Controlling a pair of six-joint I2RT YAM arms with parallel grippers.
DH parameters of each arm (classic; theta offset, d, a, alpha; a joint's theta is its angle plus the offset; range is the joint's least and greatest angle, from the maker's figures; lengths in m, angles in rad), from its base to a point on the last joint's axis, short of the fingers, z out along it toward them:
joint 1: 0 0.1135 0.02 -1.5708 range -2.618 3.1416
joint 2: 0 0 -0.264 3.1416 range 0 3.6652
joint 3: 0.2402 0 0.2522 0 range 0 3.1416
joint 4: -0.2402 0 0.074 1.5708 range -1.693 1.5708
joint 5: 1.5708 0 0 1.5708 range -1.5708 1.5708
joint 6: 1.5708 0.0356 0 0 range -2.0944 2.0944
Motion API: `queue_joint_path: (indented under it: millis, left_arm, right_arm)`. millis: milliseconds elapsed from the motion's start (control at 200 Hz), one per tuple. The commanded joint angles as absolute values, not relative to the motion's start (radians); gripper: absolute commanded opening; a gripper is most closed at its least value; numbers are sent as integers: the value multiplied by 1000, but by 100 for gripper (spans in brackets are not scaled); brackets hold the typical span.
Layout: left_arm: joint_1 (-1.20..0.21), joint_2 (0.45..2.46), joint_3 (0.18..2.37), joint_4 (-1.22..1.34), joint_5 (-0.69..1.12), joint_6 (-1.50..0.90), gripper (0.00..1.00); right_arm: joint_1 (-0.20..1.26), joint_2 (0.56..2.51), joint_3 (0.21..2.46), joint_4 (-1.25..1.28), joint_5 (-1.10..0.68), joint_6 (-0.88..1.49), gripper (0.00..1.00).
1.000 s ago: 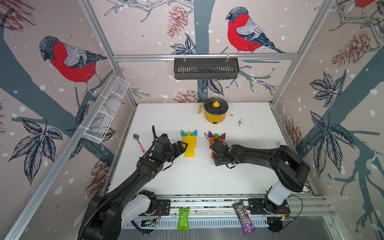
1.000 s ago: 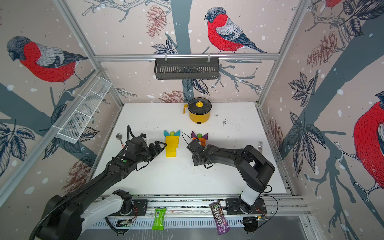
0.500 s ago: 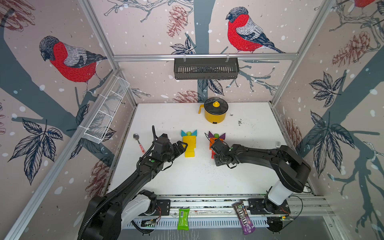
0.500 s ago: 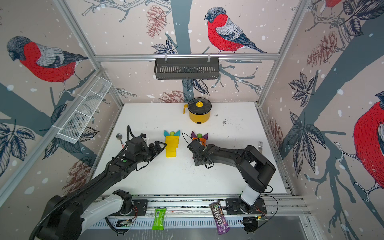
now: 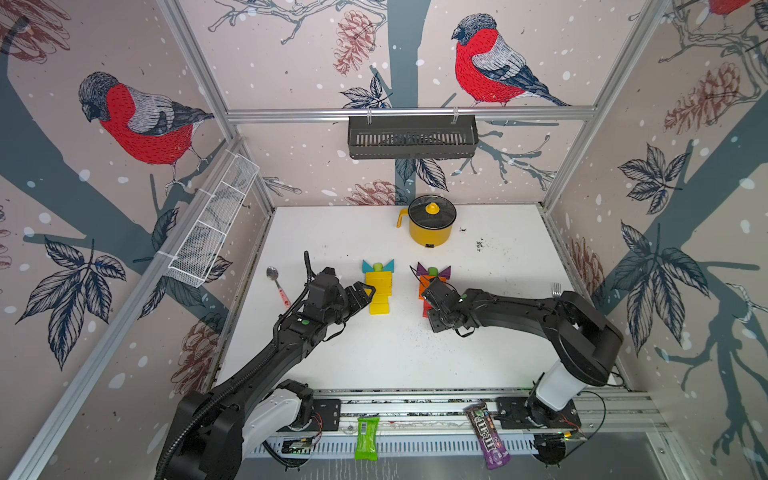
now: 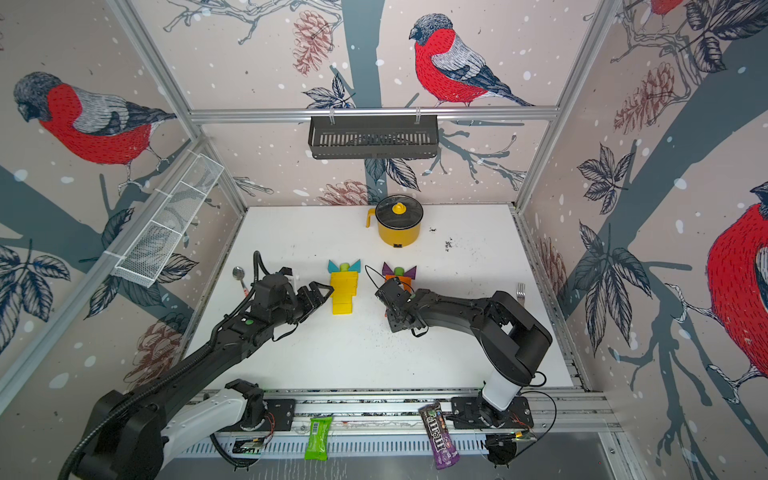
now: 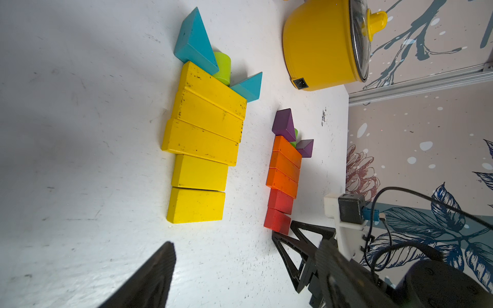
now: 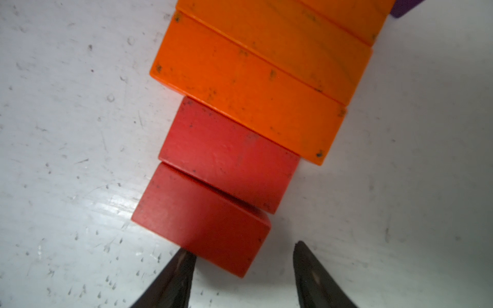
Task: Assemble a carrot with building blocks
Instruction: Assemble the building block at the center of the board.
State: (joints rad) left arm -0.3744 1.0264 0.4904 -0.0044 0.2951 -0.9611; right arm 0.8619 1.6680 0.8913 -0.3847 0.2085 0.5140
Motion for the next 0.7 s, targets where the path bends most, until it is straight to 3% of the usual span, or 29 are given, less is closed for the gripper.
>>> queue_joint_path:
  millis: [0, 695]
  left_arm:
    - [-373, 1025, 493, 12, 309, -954, 84]
    - [-374, 1032, 493, 20, 312, -954, 84]
  right_arm:
    - [862, 1662, 885, -455, 211, 489, 60]
    - [816, 1637, 874, -431, 215, 481, 59]
